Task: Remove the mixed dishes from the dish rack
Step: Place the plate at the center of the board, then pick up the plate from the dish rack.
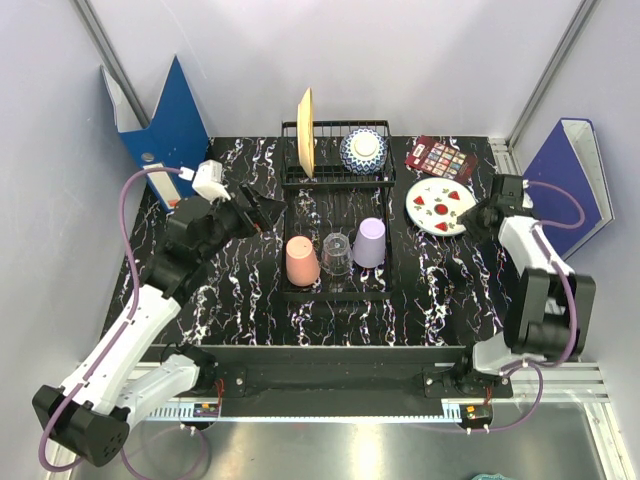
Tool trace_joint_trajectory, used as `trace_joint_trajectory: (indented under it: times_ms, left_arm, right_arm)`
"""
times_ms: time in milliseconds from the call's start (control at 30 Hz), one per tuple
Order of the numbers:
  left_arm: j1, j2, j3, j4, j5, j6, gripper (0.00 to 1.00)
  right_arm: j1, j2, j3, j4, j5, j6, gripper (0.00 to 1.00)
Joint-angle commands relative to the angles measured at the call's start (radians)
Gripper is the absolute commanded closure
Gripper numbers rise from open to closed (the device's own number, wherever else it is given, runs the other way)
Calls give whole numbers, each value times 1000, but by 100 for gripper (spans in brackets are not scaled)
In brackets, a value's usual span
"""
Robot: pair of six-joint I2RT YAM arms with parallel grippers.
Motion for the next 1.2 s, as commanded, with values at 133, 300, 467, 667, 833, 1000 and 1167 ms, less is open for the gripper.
trace_joint_trajectory:
  times_ms: [133,300,467,667,833,1000,1167]
  left_arm:
    - [-4,24,98,17,-37,45,1]
    - [-19,76,249,15,-115,169,1]
    - [-96,259,487,-49,-227,347,1]
    - [-243,498,786,-127,-470,562,1]
    - [-290,696,961,-183,-619,648,17]
    - [-290,779,1038,-193,-679,623,23]
    - [-290,826,1076,-204,-725,616,26]
  right_arm:
    - [62,-164,2,6,28,-29,59]
    - [357,-292,46,55,213,-90,59]
    - [541,-314,193,-12,382,-198,59]
    - [622,-369,197,-20,412,-250,59]
    - [630,-410,158,-17,395,-282,59]
    - [631,-452,123,23,393,-310,59]
    - [631,-459,97,40,366,-299,59]
